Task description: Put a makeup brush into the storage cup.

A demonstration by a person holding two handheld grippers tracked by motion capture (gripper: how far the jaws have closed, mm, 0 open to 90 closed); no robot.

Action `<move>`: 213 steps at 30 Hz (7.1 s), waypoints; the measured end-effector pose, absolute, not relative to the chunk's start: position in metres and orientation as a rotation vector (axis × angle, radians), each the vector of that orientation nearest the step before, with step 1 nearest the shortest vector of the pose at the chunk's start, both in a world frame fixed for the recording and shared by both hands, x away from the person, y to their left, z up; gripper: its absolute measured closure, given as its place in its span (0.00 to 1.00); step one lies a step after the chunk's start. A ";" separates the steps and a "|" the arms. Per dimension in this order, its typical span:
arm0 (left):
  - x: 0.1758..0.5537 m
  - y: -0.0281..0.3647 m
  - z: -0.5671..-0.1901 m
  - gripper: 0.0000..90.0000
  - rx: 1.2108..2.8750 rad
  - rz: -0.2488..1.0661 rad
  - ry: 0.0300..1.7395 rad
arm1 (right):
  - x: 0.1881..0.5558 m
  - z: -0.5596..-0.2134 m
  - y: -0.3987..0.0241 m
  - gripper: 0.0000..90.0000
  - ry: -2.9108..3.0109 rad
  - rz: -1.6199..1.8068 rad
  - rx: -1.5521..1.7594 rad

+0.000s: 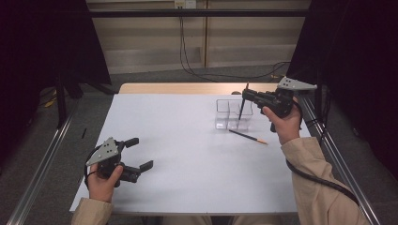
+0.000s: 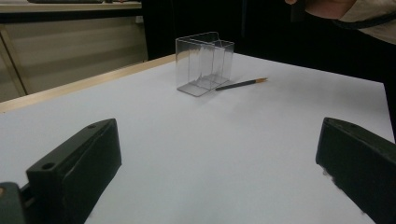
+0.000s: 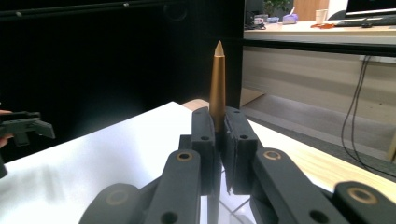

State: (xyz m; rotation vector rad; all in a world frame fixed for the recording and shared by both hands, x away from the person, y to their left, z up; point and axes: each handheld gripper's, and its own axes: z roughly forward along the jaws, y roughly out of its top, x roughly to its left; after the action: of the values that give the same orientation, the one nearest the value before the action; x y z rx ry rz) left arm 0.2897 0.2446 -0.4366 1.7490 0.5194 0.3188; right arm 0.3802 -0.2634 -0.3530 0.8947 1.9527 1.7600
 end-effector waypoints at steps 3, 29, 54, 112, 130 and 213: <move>0.290 0.245 -0.437 0.00 1.752 0.320 0.522 | 0.383 -0.351 -0.264 0.93 1.945 1.748 0.904; 0.290 0.244 -0.438 0.00 1.766 0.312 0.521 | 0.398 -0.343 -0.274 0.93 1.872 1.651 0.941; 0.289 0.244 -0.437 0.00 1.760 0.317 0.521 | 0.411 -0.365 -0.276 0.93 1.851 1.595 1.003; 0.289 0.243 -0.436 0.00 1.770 0.321 0.507 | 0.414 -0.395 -0.271 0.93 1.869 1.566 1.039; 0.289 0.243 -0.436 0.00 1.770 0.323 0.509 | 0.411 -0.400 -0.275 0.93 1.875 1.560 1.055; 0.288 0.243 -0.433 0.00 1.761 0.351 0.512 | 0.340 -0.408 -0.281 0.04 1.934 1.643 1.046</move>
State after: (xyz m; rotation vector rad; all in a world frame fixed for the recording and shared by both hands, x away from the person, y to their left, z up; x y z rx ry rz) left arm 0.2876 0.2429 -0.4333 1.7613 0.5123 0.3506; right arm 0.3403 -0.2814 -0.4085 1.0463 1.9336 1.6425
